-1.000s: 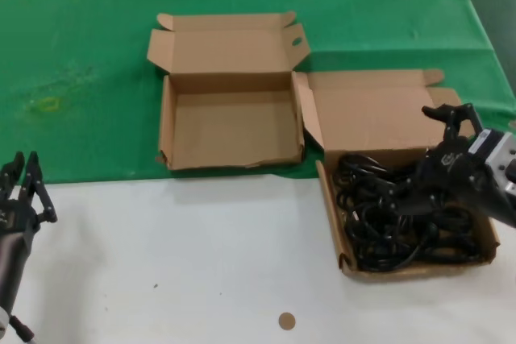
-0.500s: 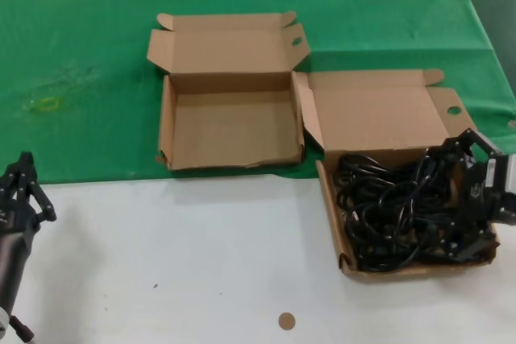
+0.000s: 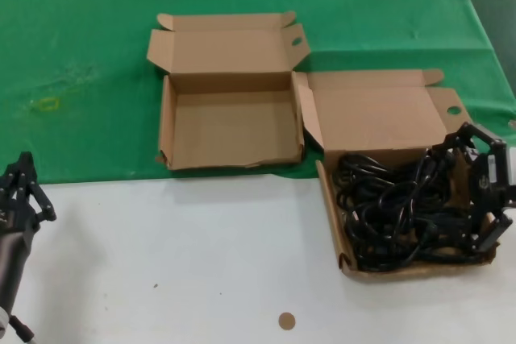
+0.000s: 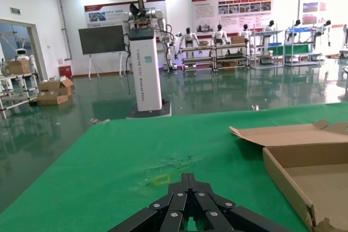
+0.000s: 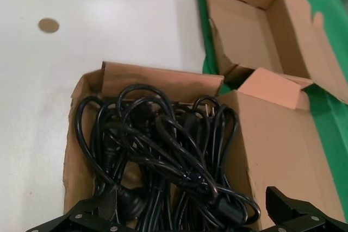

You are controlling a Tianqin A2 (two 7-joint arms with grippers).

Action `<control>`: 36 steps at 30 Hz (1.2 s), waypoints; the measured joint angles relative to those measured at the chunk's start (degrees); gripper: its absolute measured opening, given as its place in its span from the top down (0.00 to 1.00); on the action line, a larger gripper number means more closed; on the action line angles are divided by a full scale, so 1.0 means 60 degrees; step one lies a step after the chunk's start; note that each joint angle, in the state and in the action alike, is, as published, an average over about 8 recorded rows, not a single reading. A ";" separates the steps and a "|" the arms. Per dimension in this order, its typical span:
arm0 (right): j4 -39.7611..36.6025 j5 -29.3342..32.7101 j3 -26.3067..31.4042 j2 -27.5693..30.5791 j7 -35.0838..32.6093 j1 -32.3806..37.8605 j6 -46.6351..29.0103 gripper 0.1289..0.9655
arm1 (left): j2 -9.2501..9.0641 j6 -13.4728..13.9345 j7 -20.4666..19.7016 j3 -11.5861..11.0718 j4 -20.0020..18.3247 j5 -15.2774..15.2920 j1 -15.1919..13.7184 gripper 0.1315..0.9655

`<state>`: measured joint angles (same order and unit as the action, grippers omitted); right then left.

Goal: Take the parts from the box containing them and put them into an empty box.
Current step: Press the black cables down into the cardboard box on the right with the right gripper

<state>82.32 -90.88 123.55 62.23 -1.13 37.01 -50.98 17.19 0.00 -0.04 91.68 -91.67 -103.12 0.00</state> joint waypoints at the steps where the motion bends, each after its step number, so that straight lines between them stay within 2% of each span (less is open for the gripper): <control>1: -0.0133 0.0083 -0.0041 -0.0124 -0.0156 0.0075 -0.0152 0.00 | 0.0000 0.0000 0.0000 0.0000 0.0000 0.0000 0.0000 0.99; 8: -0.0995 0.0608 -0.0238 -0.0948 -0.1128 0.0600 -0.0995 0.01 | 0.0000 0.0000 0.0001 0.0000 0.0000 0.0002 0.0000 0.99; 16: -0.1604 0.1110 -0.0364 -0.1637 -0.1724 0.1004 -0.1457 0.03 | 0.0000 0.0000 0.0002 0.0000 0.0000 0.0002 0.0000 0.99; 25: -0.2038 0.1457 -0.0487 -0.2070 -0.2108 0.1161 -0.1792 0.14 | 0.0000 0.0000 0.0002 0.0000 0.0000 0.0002 0.0000 0.99; 36: -0.2376 0.1705 -0.0596 -0.2267 -0.2334 0.1234 -0.2138 0.40 | 0.0000 0.0000 0.0002 0.0000 0.0000 0.0002 0.0000 0.99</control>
<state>68.06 -80.65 119.97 48.63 -15.14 44.41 -63.80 17.19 0.00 -0.02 91.68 -91.67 -103.11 0.00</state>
